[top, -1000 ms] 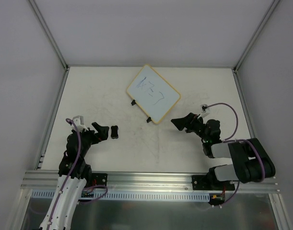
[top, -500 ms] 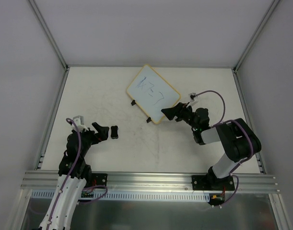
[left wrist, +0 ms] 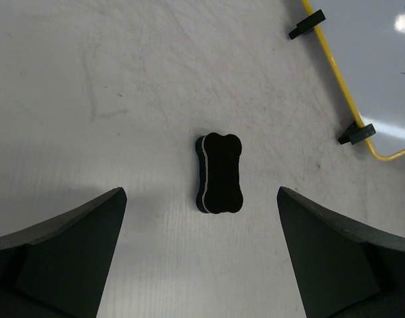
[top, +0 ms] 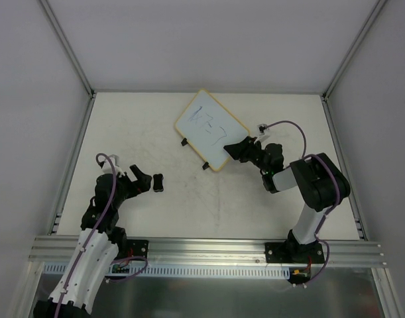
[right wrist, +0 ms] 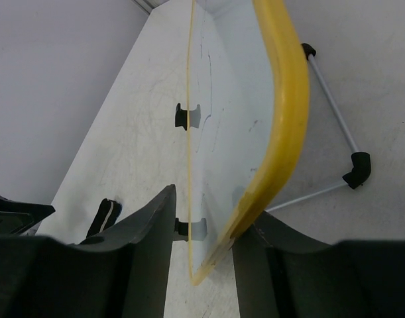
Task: Erase the whiteboard
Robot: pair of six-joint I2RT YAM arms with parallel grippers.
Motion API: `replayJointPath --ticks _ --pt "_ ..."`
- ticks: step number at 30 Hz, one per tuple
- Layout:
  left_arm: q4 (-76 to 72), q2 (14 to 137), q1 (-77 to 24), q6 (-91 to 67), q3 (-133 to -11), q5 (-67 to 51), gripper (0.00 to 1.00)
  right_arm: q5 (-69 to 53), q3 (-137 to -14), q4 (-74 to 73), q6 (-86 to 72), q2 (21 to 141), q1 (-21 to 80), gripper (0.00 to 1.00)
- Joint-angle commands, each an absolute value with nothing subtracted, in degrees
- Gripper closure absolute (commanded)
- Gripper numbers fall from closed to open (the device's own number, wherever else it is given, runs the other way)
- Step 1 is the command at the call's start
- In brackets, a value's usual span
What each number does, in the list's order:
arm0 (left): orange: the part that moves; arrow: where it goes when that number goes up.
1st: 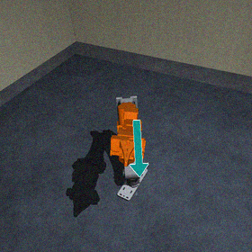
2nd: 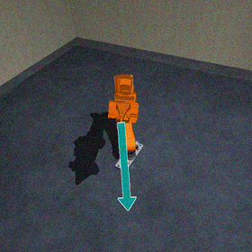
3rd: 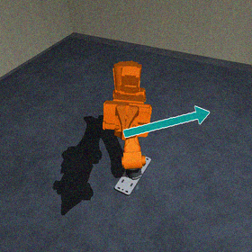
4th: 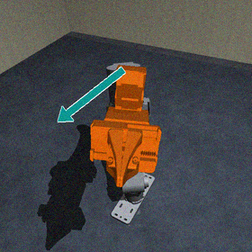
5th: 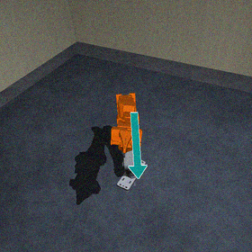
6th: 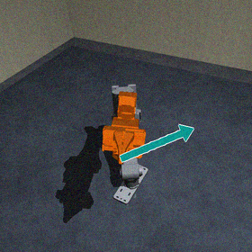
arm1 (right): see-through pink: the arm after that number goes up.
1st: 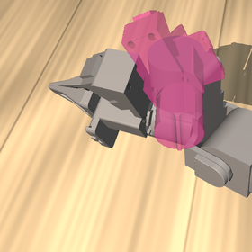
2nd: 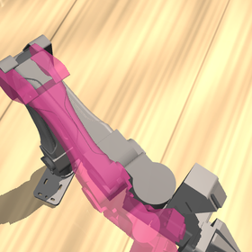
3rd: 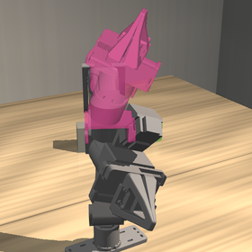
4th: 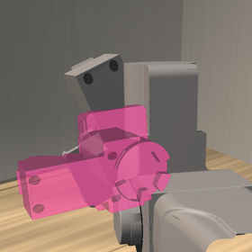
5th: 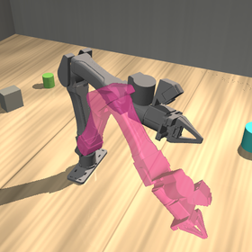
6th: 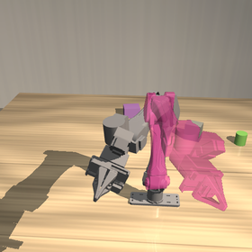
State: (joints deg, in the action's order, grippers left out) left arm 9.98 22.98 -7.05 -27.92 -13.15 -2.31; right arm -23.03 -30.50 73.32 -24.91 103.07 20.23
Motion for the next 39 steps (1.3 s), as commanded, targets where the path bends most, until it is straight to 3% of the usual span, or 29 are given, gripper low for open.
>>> replayJointPath --ticks 1,7,11,16,34,39 --pt "8.7 28.8 -7.6 -28.4 -19.6 -1.6 0.01 -22.2 -32.3 87.6 -24.4 103.2 19.7 0.6" --pt "8.7 40.4 -14.5 -30.1 -24.9 4.4 0.01 -22.6 -32.0 87.7 -24.7 103.7 18.9 0.66" --pt "8.9 47.0 -20.9 -29.8 -29.3 10.1 0.01 -23.9 -32.3 87.7 -25.7 104.3 17.8 0.83" --pt "8.9 54.7 -21.4 -28.6 -32.5 8.2 0.01 -24.9 -32.6 87.7 -26.1 104.7 16.7 1.0" --pt "13.9 71.7 -21.3 -30.8 -37.3 5.9 0.01 -27.2 -33.4 87.7 -26.5 104.9 16.5 1.0" --pt "14.0 74.5 -21.4 -30.7 -37.9 5.8 0.05 -27.9 -33.6 87.7 -26.6 105.4 16.3 1.0"
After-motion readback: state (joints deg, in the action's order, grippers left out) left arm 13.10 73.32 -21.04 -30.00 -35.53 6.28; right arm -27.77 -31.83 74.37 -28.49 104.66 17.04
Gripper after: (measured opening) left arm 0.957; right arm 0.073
